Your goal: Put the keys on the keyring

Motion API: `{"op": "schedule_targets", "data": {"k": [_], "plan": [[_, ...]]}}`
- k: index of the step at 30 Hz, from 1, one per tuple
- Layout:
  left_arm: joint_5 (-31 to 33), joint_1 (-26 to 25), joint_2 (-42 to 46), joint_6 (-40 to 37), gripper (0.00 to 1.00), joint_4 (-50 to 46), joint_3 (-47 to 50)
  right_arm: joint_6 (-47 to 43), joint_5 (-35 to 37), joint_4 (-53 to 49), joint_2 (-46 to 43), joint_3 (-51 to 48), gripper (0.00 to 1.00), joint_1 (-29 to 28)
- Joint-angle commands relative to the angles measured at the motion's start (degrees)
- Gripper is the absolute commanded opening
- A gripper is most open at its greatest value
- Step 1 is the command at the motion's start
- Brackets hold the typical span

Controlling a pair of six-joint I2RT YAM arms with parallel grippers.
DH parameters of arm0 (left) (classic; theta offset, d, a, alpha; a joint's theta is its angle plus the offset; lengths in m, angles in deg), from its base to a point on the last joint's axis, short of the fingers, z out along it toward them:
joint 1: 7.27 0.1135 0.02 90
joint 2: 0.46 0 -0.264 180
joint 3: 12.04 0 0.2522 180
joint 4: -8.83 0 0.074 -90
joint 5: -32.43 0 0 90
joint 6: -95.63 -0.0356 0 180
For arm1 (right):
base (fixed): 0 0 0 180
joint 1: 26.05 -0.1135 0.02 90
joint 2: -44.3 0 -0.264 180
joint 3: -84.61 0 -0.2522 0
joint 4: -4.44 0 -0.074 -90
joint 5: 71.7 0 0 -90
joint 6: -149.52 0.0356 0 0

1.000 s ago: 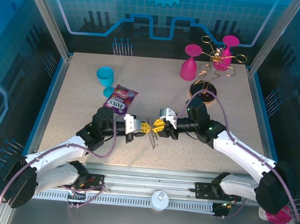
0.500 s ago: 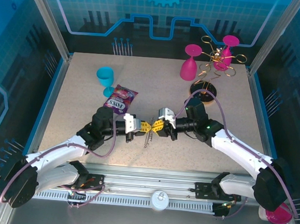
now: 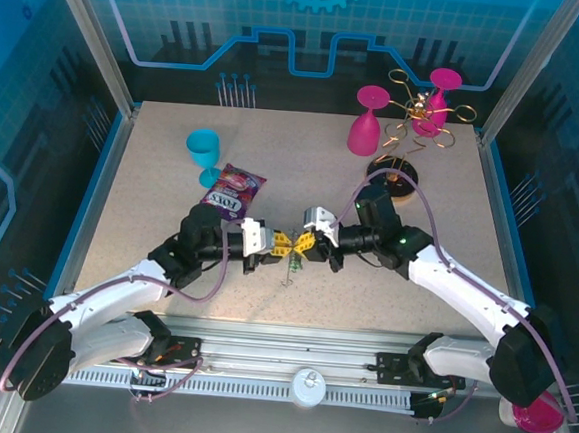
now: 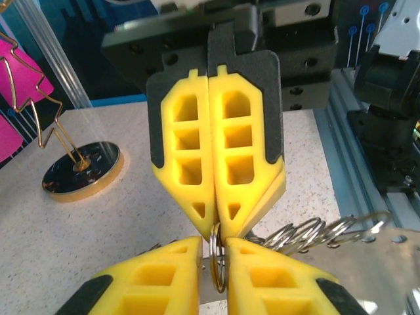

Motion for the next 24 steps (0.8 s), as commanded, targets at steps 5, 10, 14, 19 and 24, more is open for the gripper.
{"op": "schedule_targets", "data": {"k": [5,10,14,19,24], "plan": [[6.4,-2.8,-1.9,-8.2,0.14,-15.6,-5.9,-9.6,13.8,-25.9,5.4,13.7,0.00,-6.2],[7.2,-3.1,-2.4,-10.0,0.06,-19.2,-7.5,-10.8,16.9,-31.1,7.7,18.6,0.00,-8.2],[7.4,-3.2,-2.8,-10.9,0.00,-20.4,-8.2,-9.7,13.2,-29.5,7.0,20.4,0.00,-9.0],[7.8,-3.2,-2.0,-9.0,0.00,-17.1,-7.2,-5.7,10.3,-22.6,3.6,16.7,0.00,-8.5],[7.5,-3.1,1.0,-2.9,0.00,-2.7,-1.7,1.5,8.6,-9.3,-3.4,6.8,0.25,-3.7]]}}
